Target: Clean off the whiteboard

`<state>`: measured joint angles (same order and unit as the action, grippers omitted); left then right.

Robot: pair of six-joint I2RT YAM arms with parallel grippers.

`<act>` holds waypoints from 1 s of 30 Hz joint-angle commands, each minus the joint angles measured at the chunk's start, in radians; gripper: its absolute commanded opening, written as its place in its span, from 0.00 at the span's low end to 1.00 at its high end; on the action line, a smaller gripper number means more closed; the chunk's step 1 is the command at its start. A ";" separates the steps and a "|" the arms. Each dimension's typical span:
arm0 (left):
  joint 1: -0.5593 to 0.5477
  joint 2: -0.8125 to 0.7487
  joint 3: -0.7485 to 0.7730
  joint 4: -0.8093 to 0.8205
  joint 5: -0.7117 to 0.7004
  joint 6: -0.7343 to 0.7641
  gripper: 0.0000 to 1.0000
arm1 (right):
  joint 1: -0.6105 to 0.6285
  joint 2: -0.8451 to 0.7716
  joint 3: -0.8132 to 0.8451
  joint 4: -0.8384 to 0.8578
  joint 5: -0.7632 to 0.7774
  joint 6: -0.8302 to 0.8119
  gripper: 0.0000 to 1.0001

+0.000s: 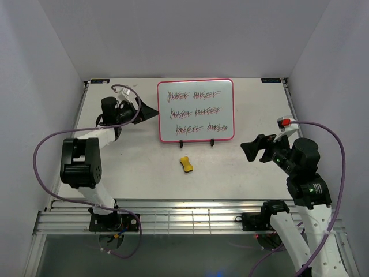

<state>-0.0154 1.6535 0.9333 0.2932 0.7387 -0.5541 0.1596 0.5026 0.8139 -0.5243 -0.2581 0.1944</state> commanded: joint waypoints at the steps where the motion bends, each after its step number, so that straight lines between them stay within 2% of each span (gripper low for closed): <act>1: -0.005 0.081 0.096 0.317 0.218 -0.069 0.98 | 0.005 0.023 0.007 0.061 -0.070 -0.016 0.90; 3: -0.006 0.162 0.123 0.327 0.240 -0.050 0.98 | 0.006 0.036 0.021 0.050 -0.099 -0.033 0.90; 7: -0.008 0.310 0.220 0.365 0.376 -0.067 0.98 | 0.006 0.039 0.036 0.044 -0.121 -0.049 0.90; 18: -0.044 0.440 0.229 0.435 0.482 -0.061 0.97 | 0.006 0.071 0.053 0.030 -0.150 -0.059 0.90; 26: -0.069 0.546 0.260 0.463 0.524 -0.090 0.84 | 0.006 0.071 0.068 0.021 -0.158 -0.069 0.90; 30: -0.083 0.549 0.260 0.471 0.521 -0.089 0.78 | 0.006 0.070 0.062 0.021 -0.156 -0.070 0.90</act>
<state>-0.0914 2.2230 1.1610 0.7189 1.2205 -0.6487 0.1596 0.5751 0.8398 -0.5236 -0.3992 0.1444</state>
